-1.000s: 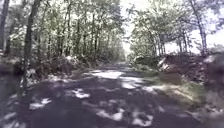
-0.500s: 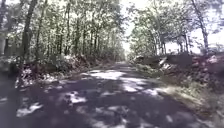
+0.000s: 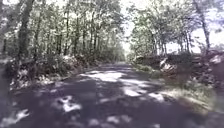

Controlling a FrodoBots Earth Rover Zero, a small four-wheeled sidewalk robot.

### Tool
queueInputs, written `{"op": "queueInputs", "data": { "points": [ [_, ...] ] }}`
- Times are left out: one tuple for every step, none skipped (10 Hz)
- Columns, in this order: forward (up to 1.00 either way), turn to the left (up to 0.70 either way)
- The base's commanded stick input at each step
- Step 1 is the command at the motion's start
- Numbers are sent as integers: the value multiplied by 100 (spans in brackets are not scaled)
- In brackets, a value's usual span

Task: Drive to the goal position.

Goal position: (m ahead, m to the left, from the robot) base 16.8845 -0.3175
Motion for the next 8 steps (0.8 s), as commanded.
{"op": "queueInputs", "data": {
  "points": [
    [45,0],
    [45,0],
    [45,0],
    [45,0],
    [45,0],
    [45,0],
    [45,0],
    [45,0]
  ]
}}
